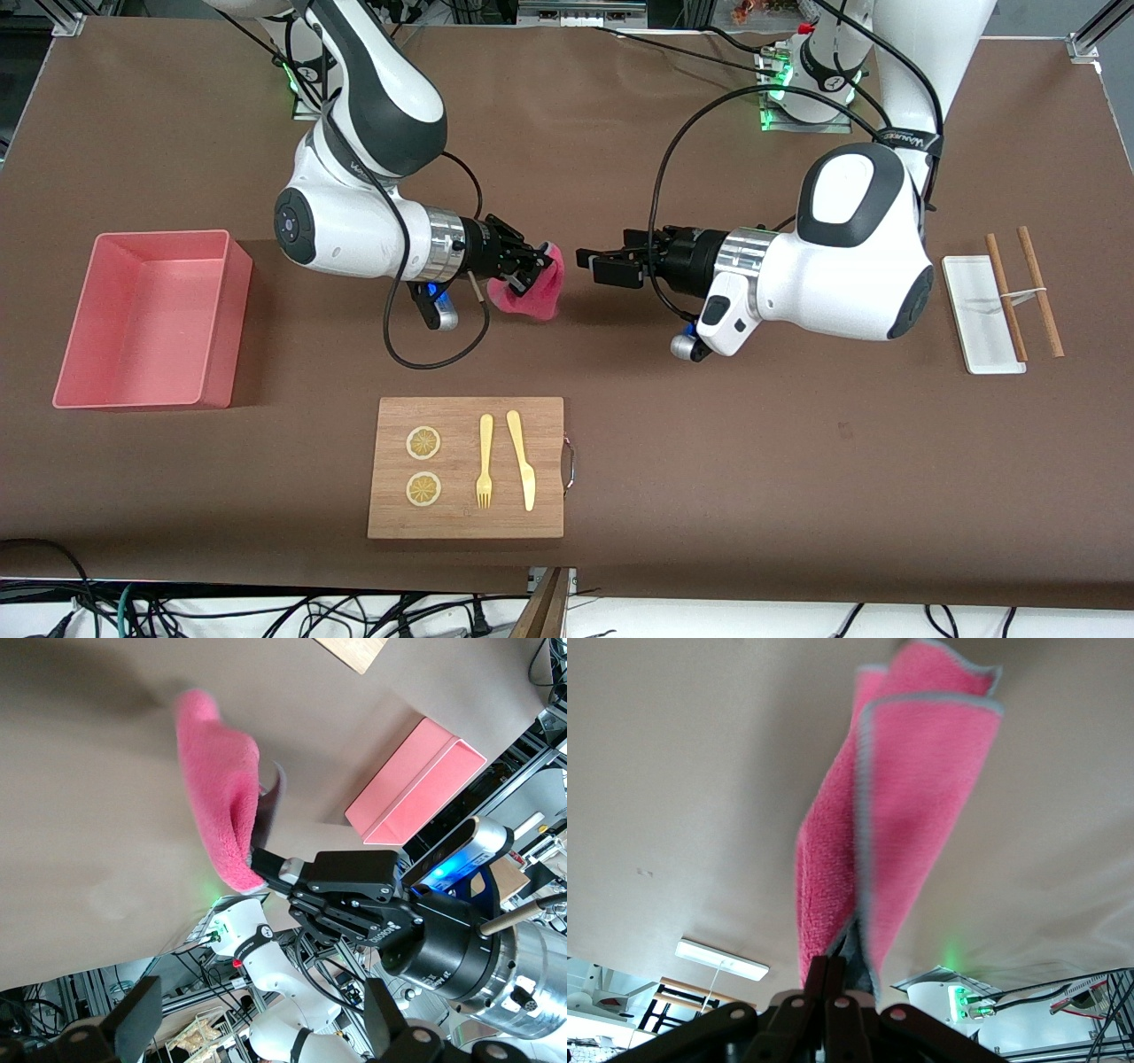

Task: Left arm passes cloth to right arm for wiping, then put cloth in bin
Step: 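Open the left gripper to release the cloth to the right gripper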

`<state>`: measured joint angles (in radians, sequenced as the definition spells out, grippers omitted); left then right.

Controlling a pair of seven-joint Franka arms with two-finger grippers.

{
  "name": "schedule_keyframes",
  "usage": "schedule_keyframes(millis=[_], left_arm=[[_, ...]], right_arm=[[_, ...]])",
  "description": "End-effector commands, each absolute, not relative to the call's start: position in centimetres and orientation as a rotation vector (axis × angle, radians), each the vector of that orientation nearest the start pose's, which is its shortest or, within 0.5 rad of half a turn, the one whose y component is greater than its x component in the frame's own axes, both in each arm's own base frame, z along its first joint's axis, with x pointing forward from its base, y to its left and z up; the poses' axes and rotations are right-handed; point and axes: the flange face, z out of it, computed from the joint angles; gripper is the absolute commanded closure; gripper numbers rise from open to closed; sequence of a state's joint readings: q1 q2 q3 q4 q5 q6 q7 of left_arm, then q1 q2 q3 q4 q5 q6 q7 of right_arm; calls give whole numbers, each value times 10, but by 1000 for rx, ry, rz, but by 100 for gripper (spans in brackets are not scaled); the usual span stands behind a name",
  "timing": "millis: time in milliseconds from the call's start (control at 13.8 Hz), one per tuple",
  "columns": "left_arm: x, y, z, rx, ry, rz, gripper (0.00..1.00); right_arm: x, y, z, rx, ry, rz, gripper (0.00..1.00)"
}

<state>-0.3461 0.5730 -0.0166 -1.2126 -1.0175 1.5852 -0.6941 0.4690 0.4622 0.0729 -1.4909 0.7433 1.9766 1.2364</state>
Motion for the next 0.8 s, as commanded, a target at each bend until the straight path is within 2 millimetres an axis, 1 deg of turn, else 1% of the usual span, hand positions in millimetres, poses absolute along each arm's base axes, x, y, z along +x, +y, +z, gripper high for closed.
schedule_keyframes(millis=[0,145,218,290,435,580,653,726], left_arm=[[637,-318,485,2158,507,-830,0],[635,-310,490,2244,507,-781,0],[632,-308,497,2289,499,-753,0],[629,-309,498,2324,494,-741,0],[625,-306,499,2391,496,-718,0],[623,-292,495,2472,484,-733,0],[622,-281,499,2540,487,-696,0],[624,-271,498,2580,499,-686,0]], right_arm=[[579,389,432,-2254,1211,751,100],[575,395,430,-2266,1203,756,100],[573,398,429,-2272,1197,761,100],[571,399,426,-2281,1188,766,100],[561,410,423,-2308,1162,792,100],[553,421,407,-2344,1134,832,100],[549,423,398,-2367,1123,847,100],[548,423,390,-2396,1093,864,100]])
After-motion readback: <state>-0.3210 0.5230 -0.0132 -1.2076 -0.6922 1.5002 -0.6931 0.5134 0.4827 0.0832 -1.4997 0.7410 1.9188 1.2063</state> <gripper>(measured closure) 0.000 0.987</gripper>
